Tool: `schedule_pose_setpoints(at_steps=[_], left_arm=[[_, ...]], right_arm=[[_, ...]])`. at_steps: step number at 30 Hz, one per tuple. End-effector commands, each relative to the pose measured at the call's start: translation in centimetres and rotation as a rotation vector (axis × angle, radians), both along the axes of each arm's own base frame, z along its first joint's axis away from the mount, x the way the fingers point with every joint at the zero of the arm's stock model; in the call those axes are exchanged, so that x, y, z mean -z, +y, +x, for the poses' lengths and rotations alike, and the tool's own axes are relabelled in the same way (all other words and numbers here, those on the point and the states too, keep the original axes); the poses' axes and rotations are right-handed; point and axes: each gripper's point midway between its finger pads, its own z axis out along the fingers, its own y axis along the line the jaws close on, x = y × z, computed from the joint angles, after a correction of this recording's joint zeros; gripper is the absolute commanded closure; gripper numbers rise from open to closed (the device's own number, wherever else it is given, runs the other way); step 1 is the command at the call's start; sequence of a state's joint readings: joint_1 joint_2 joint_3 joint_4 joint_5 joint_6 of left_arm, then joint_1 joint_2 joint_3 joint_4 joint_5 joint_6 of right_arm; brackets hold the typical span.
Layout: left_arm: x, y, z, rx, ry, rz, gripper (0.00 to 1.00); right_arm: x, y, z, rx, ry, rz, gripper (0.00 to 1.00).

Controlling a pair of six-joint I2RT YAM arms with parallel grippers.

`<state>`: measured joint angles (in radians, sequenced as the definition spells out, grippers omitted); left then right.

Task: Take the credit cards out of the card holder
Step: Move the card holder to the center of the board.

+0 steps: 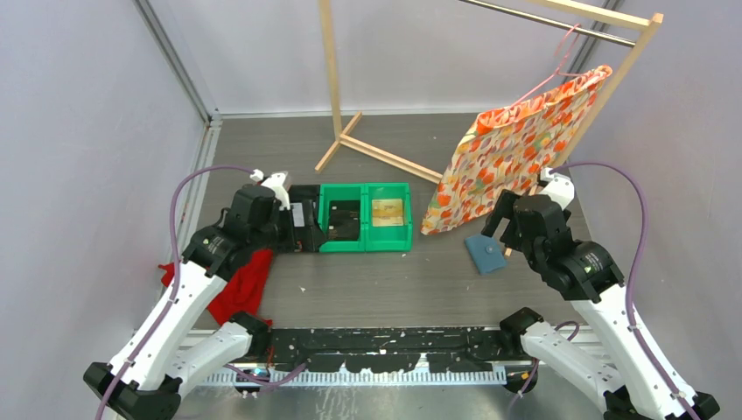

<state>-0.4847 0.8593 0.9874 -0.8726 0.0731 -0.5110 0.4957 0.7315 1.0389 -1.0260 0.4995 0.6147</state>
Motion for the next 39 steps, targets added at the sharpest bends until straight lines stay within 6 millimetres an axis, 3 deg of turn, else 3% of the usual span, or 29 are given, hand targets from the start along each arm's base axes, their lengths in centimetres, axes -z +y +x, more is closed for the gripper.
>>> schedule_pose_setpoints(at_steps=[1,12,15,20,25,33,39], left_arm=[[-2.2,-0.5,0.5,0.028,-0.074,-0.028,0.0],[-2.2,-1.1,0.5,0.052,-0.059,-0.043,0.0],[-1.9,-2.2,0.0,0.101,-0.032,-0.08,0.0],[-0.6,-5.7,-1.3,0.227,0.029,-0.121,0.0],[-0.3,-8.4,-1.6,0.289,0.033,-0.091,0.0],[-0.7,-9.4,-1.3,0.316,0.005,-0.113,0.0],[-0.5,-9.7,-1.2,0.331,0.018,-0.107,0.0]], right_arm=[[-1.3,-0.4,0.5,0.038,-0.062,0.016,0.06],[-0.5,-0.4,0.4,0.046,-0.032,0.008,0.01],[0.7,-0.6,0.4,0.088,0.0,0.016,0.0],[5.4,0.1,0.6,0.166,0.249,-0.027,0.0],[8.4,0.6,1.9,0.182,0.285,0.064,0.0],[14.4,-2.2,2.6,0.318,0.33,0.162,0.01],[17.5,-2.9,3.2,0.346,0.364,0.145,0.06]])
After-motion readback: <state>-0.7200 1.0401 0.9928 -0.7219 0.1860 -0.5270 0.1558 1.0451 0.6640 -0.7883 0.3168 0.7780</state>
